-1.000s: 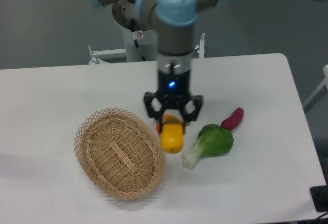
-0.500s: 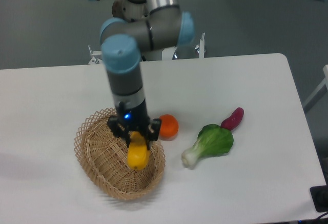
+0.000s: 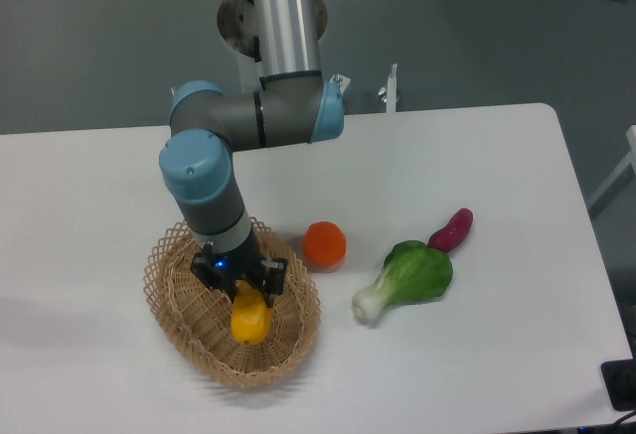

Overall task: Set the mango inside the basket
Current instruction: 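Open the gripper to release the mango into the basket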

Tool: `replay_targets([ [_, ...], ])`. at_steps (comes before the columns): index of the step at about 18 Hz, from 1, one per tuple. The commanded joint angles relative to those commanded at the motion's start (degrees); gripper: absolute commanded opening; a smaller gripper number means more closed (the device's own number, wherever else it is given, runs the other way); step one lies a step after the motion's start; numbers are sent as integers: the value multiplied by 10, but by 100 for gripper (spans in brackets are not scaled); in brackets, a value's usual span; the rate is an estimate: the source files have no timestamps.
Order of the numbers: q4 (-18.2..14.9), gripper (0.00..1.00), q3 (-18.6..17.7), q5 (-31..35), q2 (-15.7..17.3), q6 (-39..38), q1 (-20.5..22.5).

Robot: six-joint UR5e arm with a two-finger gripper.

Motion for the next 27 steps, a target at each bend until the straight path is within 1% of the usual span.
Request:
replay_targets([
  [2, 2, 55, -3, 0, -8, 3, -3],
  [8, 1, 55, -7, -1, -11, 6, -11],
  [11, 0, 57, -10, 0, -11, 6, -17],
  [12, 0, 65, -9, 0, -11, 6, -17],
  [13, 1, 78, -9, 0, -10, 7, -17],
  [14, 1, 86, -8, 0, -11, 7, -17],
  [15, 1, 97, -7, 0, -10, 7, -17],
  [16, 1, 100, -5, 1, -8, 7, -17],
  [18, 1, 100, -2, 1, -3, 8, -16],
  [21, -1, 100, 14, 1, 19, 8, -10],
  [27, -2, 100, 28, -6, 66, 15, 54],
])
